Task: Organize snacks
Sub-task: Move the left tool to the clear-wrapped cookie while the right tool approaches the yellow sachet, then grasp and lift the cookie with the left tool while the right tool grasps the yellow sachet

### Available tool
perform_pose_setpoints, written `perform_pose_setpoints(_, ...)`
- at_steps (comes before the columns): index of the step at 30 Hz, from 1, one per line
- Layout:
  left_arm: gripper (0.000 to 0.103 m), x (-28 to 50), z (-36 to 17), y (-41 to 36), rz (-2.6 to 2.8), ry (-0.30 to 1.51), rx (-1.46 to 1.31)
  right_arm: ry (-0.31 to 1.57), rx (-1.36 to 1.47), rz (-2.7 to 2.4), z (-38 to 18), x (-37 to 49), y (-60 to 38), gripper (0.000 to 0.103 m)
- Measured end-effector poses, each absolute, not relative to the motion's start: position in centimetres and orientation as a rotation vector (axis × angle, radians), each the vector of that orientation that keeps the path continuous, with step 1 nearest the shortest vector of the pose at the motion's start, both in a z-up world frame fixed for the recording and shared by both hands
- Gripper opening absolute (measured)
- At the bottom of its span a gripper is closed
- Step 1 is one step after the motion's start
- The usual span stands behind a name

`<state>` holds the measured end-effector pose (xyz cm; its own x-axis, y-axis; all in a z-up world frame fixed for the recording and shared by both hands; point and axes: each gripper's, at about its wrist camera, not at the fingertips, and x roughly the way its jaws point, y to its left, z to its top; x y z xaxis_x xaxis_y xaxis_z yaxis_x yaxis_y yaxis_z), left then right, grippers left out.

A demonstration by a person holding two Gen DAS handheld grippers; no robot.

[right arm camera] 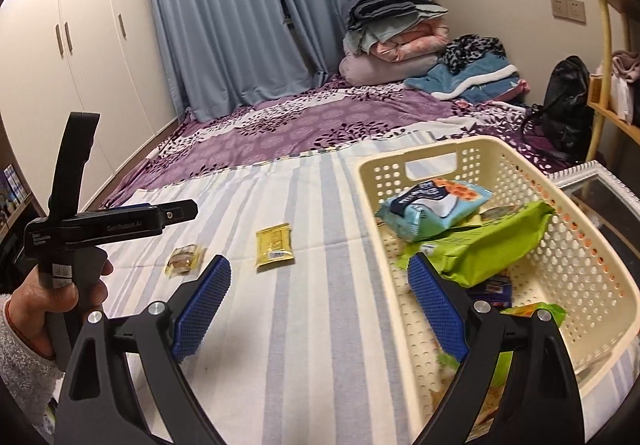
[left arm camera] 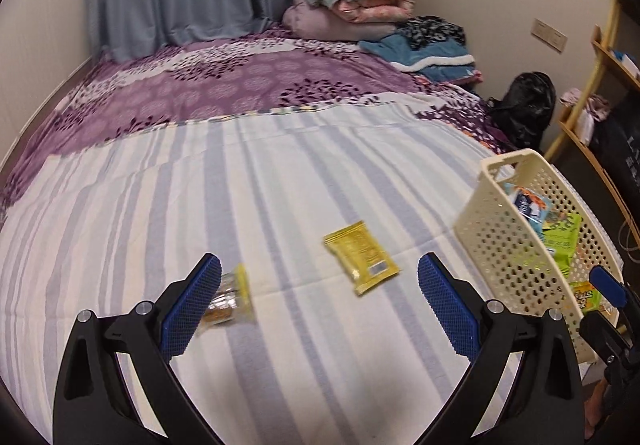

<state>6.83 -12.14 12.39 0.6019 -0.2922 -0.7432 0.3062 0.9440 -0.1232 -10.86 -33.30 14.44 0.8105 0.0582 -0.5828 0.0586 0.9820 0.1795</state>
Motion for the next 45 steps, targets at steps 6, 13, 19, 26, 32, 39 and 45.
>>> perform_pose_setpoints(6,0.100,7.8,11.2,-7.4,-0.256,0.884,-0.051,0.661,0.176,0.031,13.6,-10.2,-31.4,0.090)
perform_pose_setpoints(13,0.100,9.3,10.1,-4.2,-0.202,0.909,-0.117,0.693,0.154,0.056,13.0,-9.1,-29.7,0.090)
perform_pose_setpoints(19,0.100,10.2,8.0,-4.2,-0.205,0.949,-0.124,0.721,0.138,0.068,12.2,-8.2,-28.7,0.090)
perform_pose_setpoints(26,0.100,11.4,4.5,-5.5,-0.225,1.014,-0.111,0.768,0.116,0.079,10.8,-6.8,-27.8,0.090)
perform_pose_setpoints(32,0.099,12.1,2.7,-5.7,-0.218,1.019,-0.097,0.804,0.110,0.082,9.6,-5.8,-27.4,0.090)
perform_pose_setpoints(39,0.073,12.5,1.1,-5.2,-0.220,1.045,-0.108,0.840,0.089,0.084,8.3,-4.2,-26.4,0.090)
perform_pose_setpoints(45,0.061,12.5,1.0,-4.3,-0.225,1.030,-0.133,0.859,0.066,0.096,7.6,-2.2,-25.6,0.090)
